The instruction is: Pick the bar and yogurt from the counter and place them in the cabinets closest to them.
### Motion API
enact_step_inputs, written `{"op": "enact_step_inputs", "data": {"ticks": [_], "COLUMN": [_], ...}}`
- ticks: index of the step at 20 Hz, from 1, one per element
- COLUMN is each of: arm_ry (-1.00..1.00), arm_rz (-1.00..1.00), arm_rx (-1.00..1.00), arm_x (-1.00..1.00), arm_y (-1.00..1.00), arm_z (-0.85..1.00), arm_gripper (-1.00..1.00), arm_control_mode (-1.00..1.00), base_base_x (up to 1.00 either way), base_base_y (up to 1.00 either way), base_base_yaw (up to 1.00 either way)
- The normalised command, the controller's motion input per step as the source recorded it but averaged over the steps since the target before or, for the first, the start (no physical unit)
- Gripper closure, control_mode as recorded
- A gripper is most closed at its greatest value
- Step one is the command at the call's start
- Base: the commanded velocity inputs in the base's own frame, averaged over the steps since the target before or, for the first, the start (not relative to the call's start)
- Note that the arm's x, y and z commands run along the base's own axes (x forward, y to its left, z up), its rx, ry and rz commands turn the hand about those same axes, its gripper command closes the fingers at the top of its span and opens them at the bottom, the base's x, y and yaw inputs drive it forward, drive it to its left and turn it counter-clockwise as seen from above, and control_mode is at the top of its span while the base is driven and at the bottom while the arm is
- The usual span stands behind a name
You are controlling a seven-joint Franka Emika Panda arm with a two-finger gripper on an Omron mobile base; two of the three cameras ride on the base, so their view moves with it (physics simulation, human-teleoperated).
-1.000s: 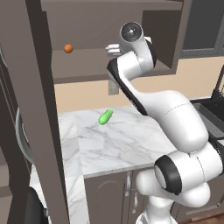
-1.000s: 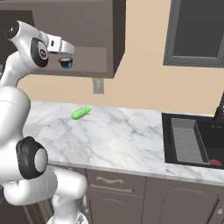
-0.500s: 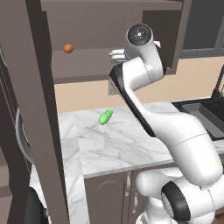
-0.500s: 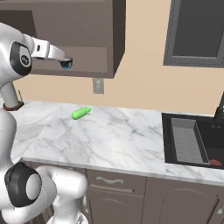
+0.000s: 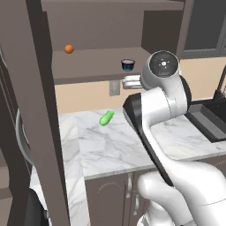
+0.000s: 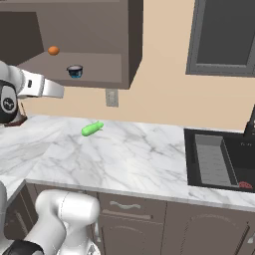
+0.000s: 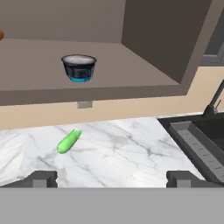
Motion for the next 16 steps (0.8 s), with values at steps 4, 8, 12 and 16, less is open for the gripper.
{"op": "enact_step_inputs", "data": {"ticks": [4,8,12,16], "arm_ry": [0.00,-0.01,-0.12,-0.23], "arm_rz": [0.08,0.04,-0.02,-0.04], "arm_rx": [0.00,0.00,0.06,0.05], "arm_x": [-1.00,-1.00,-1.00,-1.00], "arm_y": [-0.35,-0.35,-0.26,-0.10], "arm_z": [-0.78,-0.66,-0.20,-0.02], "arm_gripper": [-1.00,-1.00,-1.00,-1.00], "arm_control_mode": [-1.00,-1.00,-1.00,-1.00], "base_base_x": [0.00,0.00,0.00,0.00], "base_base_y": [0.00,0.00,0.00,0.00], "base_base_yaw": [0.00,0.00,0.00,0.00]}}
